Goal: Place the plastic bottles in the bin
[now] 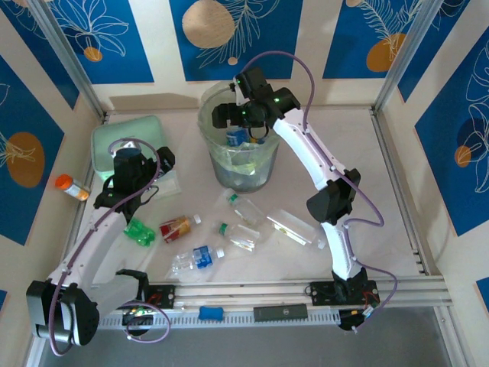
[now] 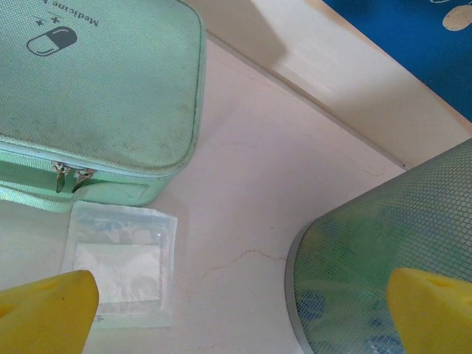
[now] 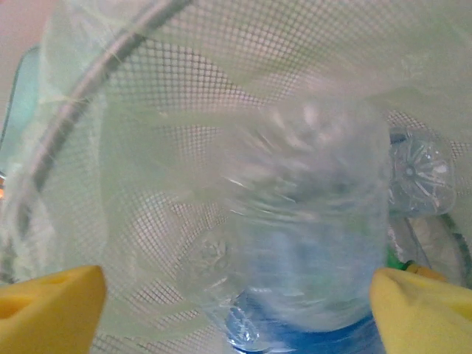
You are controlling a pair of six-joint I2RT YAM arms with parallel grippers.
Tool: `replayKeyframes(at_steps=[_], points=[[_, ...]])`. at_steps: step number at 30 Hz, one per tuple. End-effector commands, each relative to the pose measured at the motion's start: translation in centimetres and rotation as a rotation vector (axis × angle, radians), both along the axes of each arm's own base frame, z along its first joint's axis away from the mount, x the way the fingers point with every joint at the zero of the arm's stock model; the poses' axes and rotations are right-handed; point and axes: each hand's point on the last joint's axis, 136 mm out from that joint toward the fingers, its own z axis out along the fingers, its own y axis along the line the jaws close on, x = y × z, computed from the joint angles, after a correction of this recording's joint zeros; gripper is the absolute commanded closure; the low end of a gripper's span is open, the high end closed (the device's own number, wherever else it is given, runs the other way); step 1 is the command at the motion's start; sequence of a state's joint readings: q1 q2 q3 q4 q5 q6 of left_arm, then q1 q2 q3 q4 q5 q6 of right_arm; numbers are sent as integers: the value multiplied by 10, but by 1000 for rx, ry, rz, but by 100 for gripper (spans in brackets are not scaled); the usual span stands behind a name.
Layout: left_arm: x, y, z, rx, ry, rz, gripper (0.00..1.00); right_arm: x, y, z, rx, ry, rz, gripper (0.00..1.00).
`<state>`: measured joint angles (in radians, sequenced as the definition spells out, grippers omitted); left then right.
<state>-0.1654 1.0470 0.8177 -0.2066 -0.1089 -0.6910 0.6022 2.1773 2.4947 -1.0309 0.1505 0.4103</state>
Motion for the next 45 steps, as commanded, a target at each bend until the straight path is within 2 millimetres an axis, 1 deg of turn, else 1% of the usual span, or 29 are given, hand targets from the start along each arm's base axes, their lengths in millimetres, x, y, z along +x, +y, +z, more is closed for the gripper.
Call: replayKeyframes(at_steps=[1, 5, 7, 10, 13, 16, 17, 19, 20, 22, 24, 26, 27, 30, 33, 36, 40, 45], points=[[-6, 4, 4, 5, 15, 3, 0, -1, 0, 38, 61, -79, 10, 0], [-15, 9, 2, 24, 57, 17, 0, -7, -9, 68, 94, -148, 9, 1], [-19, 12, -1, 36, 83, 27, 0, -11, -16, 80, 104, -176, 2, 1], [-28, 17, -9, 49, 136, 52, 0, -18, -33, 95, 130, -207, -24, 1], [-39, 26, -18, 61, 194, 97, 0, -26, -56, 105, 169, -230, -67, 1], [-49, 33, -28, 71, 256, 136, 0, -36, -86, 112, 223, -263, -127, 1], [-54, 36, -32, 74, 282, 148, 0, -38, -99, 114, 248, -275, -156, 1], [-63, 43, -41, 85, 338, 183, 0, -44, -127, 109, 293, -274, -218, 1], [-68, 48, -46, 86, 366, 212, 0, -46, -143, 103, 314, -267, -263, 1], [-78, 56, -55, 82, 416, 259, 0, -48, -177, 84, 330, -241, -366, 1], [-88, 63, -66, 61, 466, 304, 0, -55, -212, 61, 340, -207, -483, 1], [-95, 68, -75, 37, 503, 335, 0, -62, -241, 38, 332, -183, -585, 1], [-99, 70, -81, 27, 523, 348, 0, -67, -253, 26, 330, -169, -635, 1], [-109, 78, -96, 17, 580, 389, 0, -79, -279, -9, 336, -135, -746, 1], [-117, 81, -109, -7, 624, 417, 0, -88, -292, -36, 346, -89, -812, 1], [-122, 84, -121, -36, 654, 444, 0, -92, -296, -55, 350, -52, -837, 1], [-128, 85, -136, -59, 701, 463, 0, -93, -292, -70, 365, -8, -838, 1], [-129, 84, -156, -69, 756, 468, 0, -94, -285, -86, 387, 51, -836, 1]])
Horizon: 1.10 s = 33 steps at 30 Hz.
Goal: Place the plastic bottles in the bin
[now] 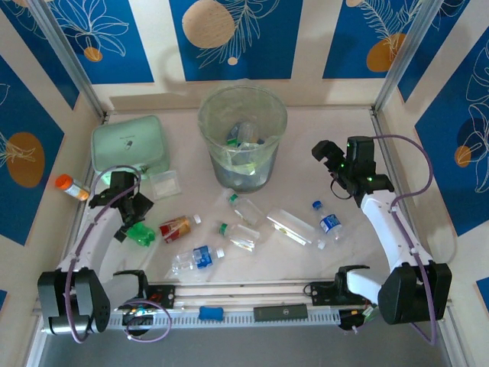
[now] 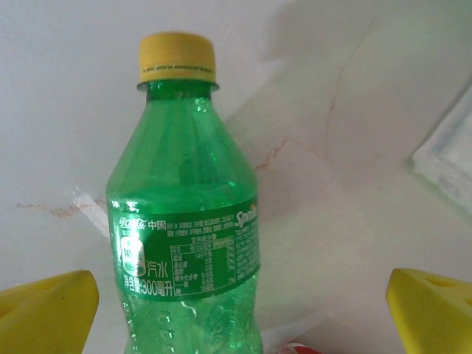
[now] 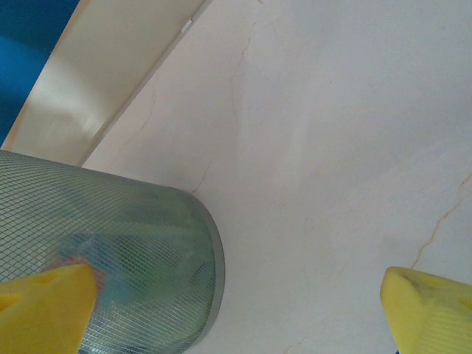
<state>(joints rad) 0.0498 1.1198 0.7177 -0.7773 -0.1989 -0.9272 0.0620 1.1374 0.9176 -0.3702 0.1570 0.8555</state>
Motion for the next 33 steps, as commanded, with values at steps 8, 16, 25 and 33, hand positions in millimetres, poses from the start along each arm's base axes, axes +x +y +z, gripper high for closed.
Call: replayKeyframes(at_steps=[8, 16, 25, 33], points=[[6, -5, -39, -73, 64, 38, 0, 3, 9, 2, 59, -22, 7, 1], [11, -11, -62, -105, 119, 22, 18, -4, 3, 8, 38, -34, -16, 1], [12, -6, -52, -73, 82, 7, 43, -3, 5, 11, 53, -41, -8, 1], [32, 2, 7, 9, -105, -69, 60, -5, 17, 12, 82, -40, 42, 1]])
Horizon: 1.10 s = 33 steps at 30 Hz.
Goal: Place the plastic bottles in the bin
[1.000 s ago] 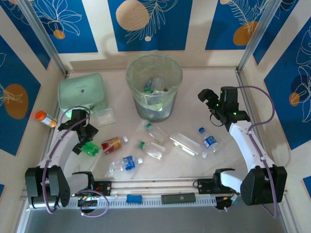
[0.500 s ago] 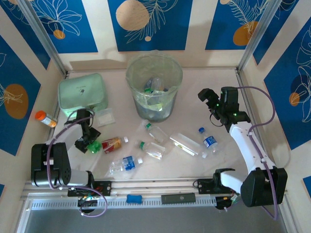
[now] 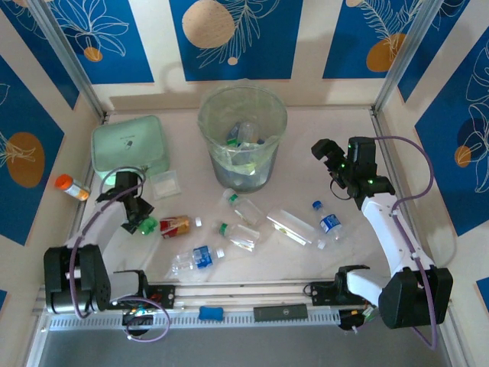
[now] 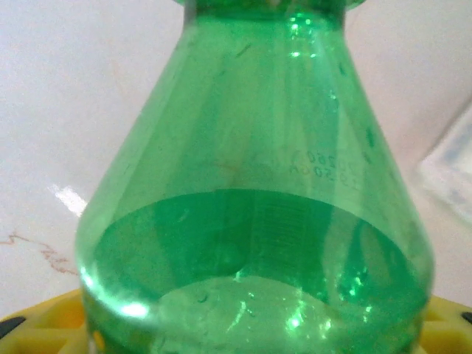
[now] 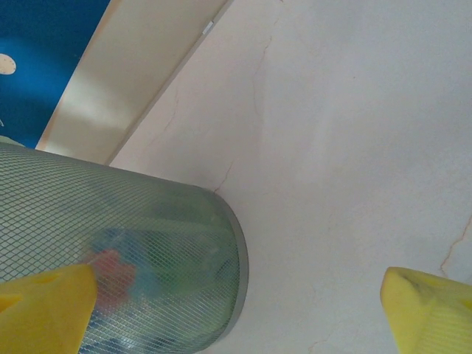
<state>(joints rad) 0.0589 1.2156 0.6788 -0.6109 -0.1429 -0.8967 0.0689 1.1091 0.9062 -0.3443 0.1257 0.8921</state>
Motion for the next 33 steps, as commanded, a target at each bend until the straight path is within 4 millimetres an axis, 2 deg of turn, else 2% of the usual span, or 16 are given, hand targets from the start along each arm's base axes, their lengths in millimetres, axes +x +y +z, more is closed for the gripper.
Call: replayKeyframes(at_steps=[1, 4, 8, 12, 16, 20, 23, 30, 33], points=[[14, 6, 41, 50, -126, -49, 63, -4, 13, 1, 37, -2, 45, 1], [28, 0, 79, 42, -275, -91, 68, -7, 22, -2, 56, 11, 83, 1], [43, -14, 133, -1, -471, -146, 69, -11, 34, -3, 60, 26, 150, 1], [57, -37, 177, -80, -610, -227, 71, -19, 45, -6, 55, 53, 214, 1], [70, -66, 230, -109, -759, -327, 71, -31, 56, -13, 48, 87, 265, 1], [79, -109, 283, -71, -856, -512, 71, -41, 61, -18, 40, 103, 287, 1], [88, -147, 309, -21, -868, -673, 71, -47, 60, -20, 28, 107, 291, 1], [112, -242, 355, 78, -945, -958, 71, -53, 58, -22, 11, 104, 311, 1], [123, -281, 363, 130, -939, -1082, 70, -56, 56, -21, 9, 91, 302, 1]])
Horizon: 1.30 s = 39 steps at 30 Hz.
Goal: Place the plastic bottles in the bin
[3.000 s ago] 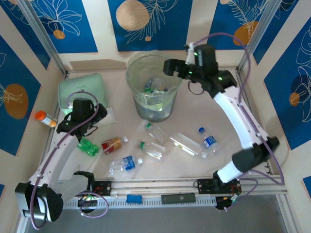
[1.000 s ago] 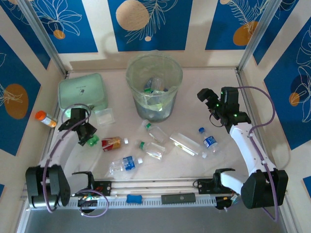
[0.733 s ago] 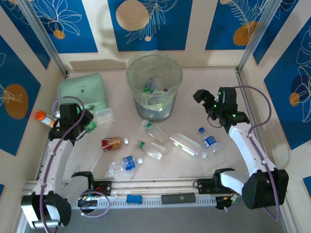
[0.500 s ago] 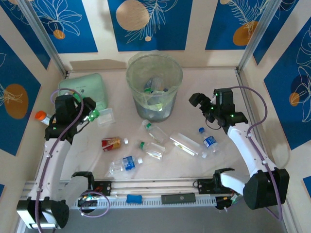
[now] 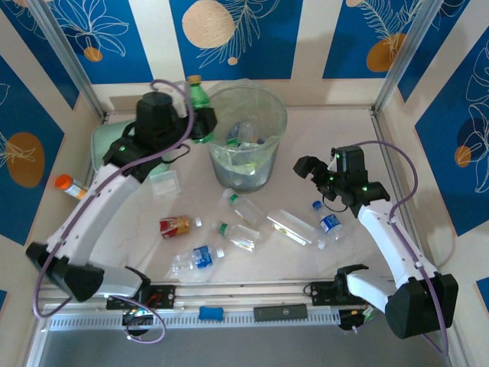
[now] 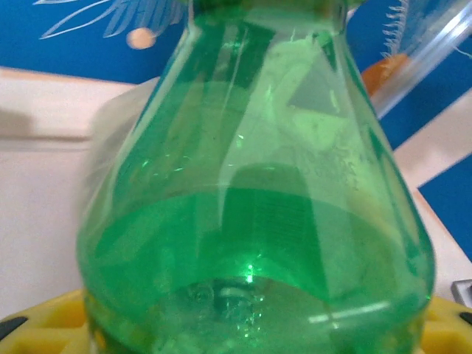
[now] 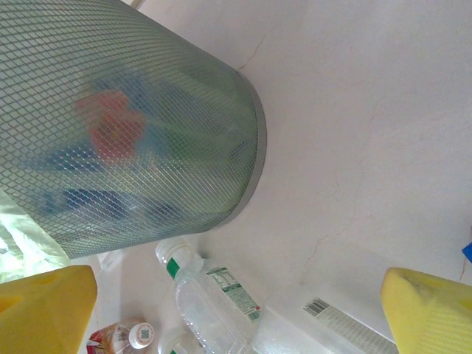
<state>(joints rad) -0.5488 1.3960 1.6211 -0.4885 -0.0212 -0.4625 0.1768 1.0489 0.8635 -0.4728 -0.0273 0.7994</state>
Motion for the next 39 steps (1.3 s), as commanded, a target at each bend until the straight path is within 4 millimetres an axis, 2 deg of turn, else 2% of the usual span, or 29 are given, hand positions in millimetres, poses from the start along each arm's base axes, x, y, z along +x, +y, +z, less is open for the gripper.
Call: replayKeyframes(at_steps=[1, 6, 9, 13, 17, 22, 25, 29, 34, 36, 39], points=[[10, -31, 16, 140, -91, -85, 70, -10, -2, -1, -5, -7, 13, 1], [39, -75, -3, 237, -60, -181, 69, -18, -8, 6, -14, -41, -7, 1], [58, -90, -21, 291, -39, -204, 69, -24, -12, 10, -21, -59, -18, 1], [77, -103, -54, 367, 16, -224, 69, -29, -17, 11, -25, -76, -31, 1], [84, -110, -83, 403, 79, -240, 68, -30, -21, 10, -27, -74, -40, 1], [84, -113, -99, 426, 112, -249, 64, -28, -23, 9, -23, -69, -42, 1], [83, -112, -97, 432, 109, -245, 53, -28, -25, 8, -27, -67, -44, 1], [79, -111, -86, 418, 93, -241, 32, -28, -28, 8, -43, -62, -47, 1], [66, -110, -53, 373, 33, -245, 13, -25, -35, 7, -70, -49, -47, 1], [56, -110, -37, 349, 3, -256, 2, -23, -37, 7, -89, -44, -34, 1], [42, -105, -17, 305, -42, -266, 0, -21, -39, 4, -125, -12, -15, 1]])
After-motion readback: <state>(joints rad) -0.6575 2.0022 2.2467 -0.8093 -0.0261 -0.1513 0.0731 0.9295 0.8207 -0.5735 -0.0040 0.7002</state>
